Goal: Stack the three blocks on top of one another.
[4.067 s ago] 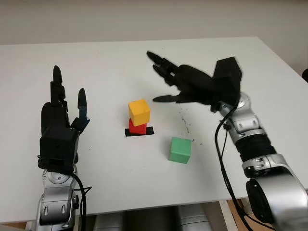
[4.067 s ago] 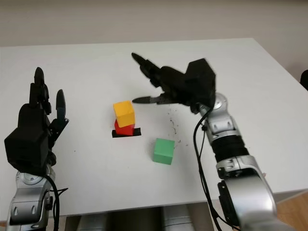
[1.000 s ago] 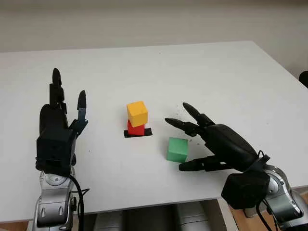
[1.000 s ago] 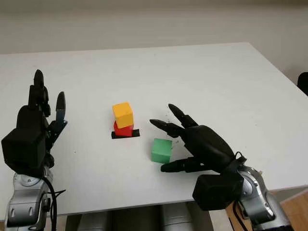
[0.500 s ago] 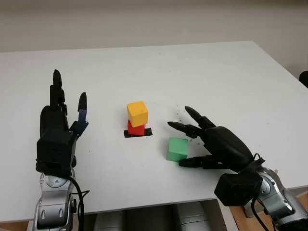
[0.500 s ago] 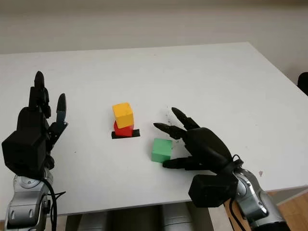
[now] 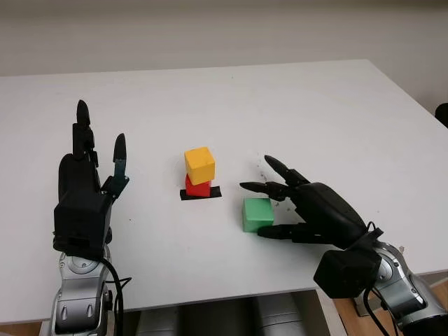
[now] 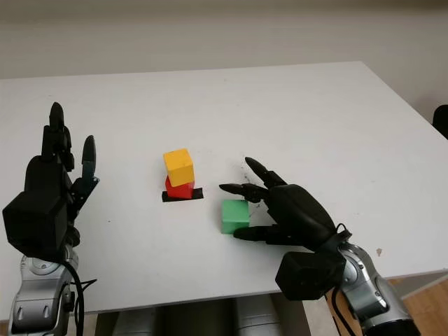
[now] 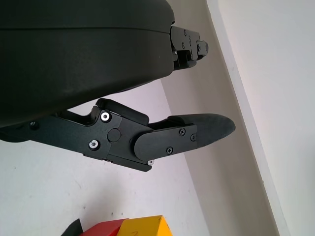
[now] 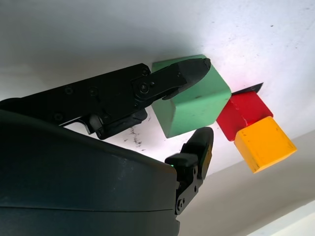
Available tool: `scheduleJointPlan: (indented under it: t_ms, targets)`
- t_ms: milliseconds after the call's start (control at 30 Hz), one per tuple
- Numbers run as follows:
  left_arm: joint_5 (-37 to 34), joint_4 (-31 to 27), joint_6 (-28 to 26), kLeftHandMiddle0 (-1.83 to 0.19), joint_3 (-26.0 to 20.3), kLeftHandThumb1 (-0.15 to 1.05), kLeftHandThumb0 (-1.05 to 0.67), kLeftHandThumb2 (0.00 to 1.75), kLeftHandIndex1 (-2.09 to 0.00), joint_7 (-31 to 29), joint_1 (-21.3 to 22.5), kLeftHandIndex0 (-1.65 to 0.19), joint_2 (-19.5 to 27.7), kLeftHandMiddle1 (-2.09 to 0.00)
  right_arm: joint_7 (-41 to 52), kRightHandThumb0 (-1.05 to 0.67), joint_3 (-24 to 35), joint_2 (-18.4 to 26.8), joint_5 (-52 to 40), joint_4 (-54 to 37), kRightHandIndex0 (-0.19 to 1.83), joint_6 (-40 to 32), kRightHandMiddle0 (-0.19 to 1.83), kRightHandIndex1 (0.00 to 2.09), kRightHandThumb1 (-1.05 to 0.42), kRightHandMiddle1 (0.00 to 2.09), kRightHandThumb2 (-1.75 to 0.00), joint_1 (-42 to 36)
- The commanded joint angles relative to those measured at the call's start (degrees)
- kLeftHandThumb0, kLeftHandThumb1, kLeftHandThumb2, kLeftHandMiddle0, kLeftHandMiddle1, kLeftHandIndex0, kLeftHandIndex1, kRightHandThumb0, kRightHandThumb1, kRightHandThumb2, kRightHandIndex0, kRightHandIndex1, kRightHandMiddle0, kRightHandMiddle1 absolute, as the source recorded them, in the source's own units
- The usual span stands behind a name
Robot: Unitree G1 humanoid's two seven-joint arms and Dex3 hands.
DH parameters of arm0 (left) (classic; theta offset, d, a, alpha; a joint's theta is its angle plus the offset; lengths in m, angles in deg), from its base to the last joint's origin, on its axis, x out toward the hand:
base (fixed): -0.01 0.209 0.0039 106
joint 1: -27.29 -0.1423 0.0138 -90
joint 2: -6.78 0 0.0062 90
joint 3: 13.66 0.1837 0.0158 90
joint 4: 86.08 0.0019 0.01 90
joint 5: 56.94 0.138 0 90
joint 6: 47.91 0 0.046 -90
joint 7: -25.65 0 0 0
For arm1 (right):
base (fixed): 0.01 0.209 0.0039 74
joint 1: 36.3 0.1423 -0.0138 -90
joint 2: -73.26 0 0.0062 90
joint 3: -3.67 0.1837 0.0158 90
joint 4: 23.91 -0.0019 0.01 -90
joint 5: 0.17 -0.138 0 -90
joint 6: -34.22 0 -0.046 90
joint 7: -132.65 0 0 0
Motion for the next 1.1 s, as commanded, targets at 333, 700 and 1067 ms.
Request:
scheduleJointPlan:
  t_ms: [333, 700, 1067]
  targets:
    - [0.16, -0.68, -0.06, 0.02, 0.23, 1.05, -0.63, 0.6, -0.05, 0.87, 0.11, 0.02, -0.64, -0.05, -1.38, -0.31, -0.1, -2.23, -1.95, 4.12, 0.18, 3.91, 0.04, 0.07, -1.05, 1.6, -0.11, 0.71]
    - [0.09, -1.23, -0.36, 0.03, 0.16, 1.05, -0.61, 0.58, -0.05, 0.48, -0.34, 0.03, -0.47, -0.05, -1.22, -0.31, 0.59, -1.1, -0.71, 2.94, 0.15, 2.24, 0.02, 0.05, -1.05, 1.55, -0.12, 1.01]
    - [-0.14, -1.08, -0.61, 0.02, 0.15, 1.05, -0.61, 0.57, -0.05, 0.32, -0.12, 0.03, -0.38, -0.06, 1.23, -0.3, 1.06, -1.84, -5.83, 3.16, 0.17, 2.61, 0.03, 0.06, -1.05, 1.52, -0.12, 1.0]
